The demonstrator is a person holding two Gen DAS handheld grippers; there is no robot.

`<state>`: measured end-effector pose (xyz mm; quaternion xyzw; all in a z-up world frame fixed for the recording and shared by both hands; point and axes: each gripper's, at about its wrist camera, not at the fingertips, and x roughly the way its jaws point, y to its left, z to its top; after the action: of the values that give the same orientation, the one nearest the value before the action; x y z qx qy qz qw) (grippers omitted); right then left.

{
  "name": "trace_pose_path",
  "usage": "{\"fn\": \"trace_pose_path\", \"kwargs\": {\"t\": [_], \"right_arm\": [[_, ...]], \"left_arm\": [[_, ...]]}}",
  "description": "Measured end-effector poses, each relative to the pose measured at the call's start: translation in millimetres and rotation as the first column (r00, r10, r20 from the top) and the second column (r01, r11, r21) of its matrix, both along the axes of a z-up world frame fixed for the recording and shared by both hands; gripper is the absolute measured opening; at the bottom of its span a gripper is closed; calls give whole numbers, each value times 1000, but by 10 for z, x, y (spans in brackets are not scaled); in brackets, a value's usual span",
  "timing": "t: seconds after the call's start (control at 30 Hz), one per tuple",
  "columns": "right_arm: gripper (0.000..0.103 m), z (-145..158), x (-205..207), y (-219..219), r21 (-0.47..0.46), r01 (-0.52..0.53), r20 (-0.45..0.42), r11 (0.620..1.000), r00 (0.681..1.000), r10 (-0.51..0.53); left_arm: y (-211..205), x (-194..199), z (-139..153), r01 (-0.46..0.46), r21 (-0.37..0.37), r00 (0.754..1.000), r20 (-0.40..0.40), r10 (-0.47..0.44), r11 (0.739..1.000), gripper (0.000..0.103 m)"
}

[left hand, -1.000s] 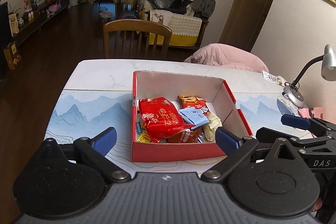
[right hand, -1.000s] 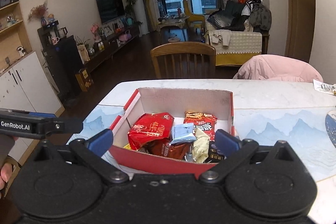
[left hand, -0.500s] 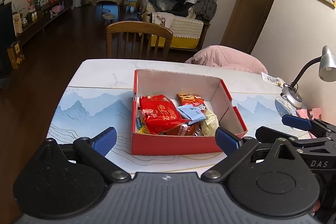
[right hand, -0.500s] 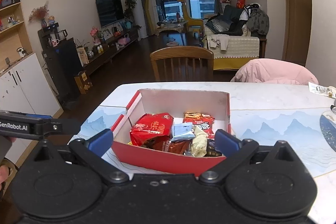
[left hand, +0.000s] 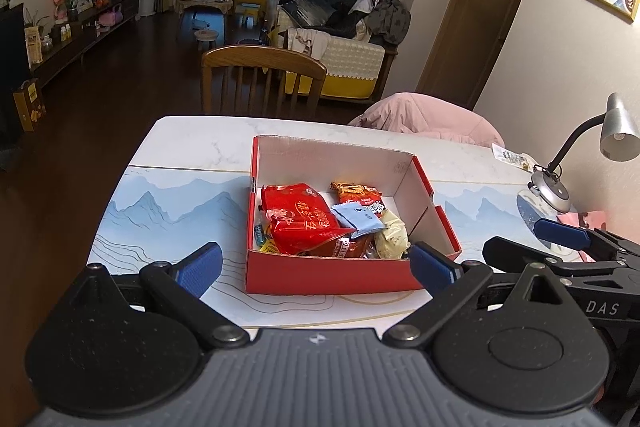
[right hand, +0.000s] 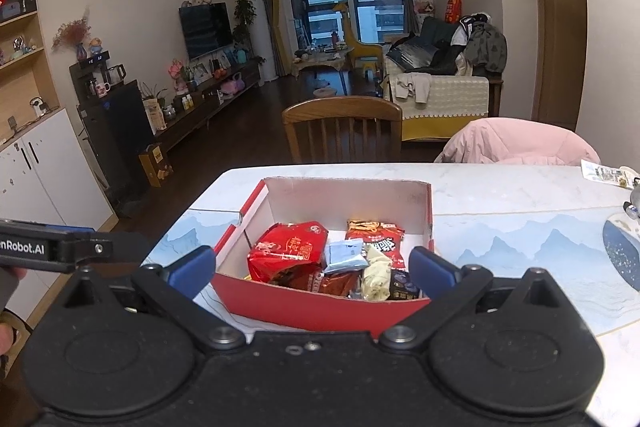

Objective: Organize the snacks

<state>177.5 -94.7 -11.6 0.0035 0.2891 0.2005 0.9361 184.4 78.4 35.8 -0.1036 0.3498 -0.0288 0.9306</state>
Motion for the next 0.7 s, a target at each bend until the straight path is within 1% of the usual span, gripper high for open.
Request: {"fn": "trace_pose_path", "kwargs": {"t": [0.23, 0.37, 0.7], "right_arm": [[103, 45, -24, 37, 19, -6, 6, 1000, 1000, 6], [103, 50, -43, 64, 15, -13, 9, 1000, 1000, 13], [103, 57, -129, 134, 6, -24, 20, 1000, 1000, 24]], "left_arm": [[-11, -38, -1, -3, 9, 1000, 3, 3, 1000, 101], [-18, -78, -2, 3, 10, 1000, 7, -3, 1000, 101], [-42, -201, 35, 1, 40, 999, 45, -3, 999, 101]]}}
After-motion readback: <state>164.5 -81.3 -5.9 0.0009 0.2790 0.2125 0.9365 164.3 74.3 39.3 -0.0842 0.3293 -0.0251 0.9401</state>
